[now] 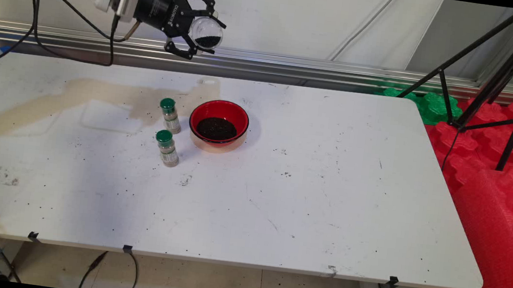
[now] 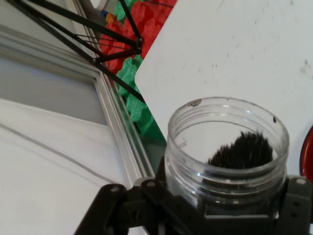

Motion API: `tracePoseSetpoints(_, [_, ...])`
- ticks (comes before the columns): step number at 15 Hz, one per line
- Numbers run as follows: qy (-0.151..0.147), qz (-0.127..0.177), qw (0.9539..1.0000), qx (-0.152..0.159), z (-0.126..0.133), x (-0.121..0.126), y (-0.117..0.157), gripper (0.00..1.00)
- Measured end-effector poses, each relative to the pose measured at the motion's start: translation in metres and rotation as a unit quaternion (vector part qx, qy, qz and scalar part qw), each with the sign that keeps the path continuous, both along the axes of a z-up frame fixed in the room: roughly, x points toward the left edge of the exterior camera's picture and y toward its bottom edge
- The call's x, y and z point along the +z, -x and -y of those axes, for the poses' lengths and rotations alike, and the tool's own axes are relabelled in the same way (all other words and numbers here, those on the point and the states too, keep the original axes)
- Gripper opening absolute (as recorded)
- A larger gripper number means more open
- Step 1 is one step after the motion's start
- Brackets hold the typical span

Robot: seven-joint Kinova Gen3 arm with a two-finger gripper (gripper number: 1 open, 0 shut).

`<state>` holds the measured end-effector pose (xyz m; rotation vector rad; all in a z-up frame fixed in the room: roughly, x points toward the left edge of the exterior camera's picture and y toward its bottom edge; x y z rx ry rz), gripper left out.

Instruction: Pour the black seasoning powder in the red bowl

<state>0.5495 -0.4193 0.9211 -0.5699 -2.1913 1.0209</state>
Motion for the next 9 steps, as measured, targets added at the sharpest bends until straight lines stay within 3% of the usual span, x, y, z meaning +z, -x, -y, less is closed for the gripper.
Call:
tracePoseSetpoints(4, [-0.069,-0.052,0.9958,0.032,0.0,0.008,-0.002,0.0])
tracePoseSetpoints(9, [-0.146,-0.112,0.9808,0.066,0.001,0.016,-0.006,0.0])
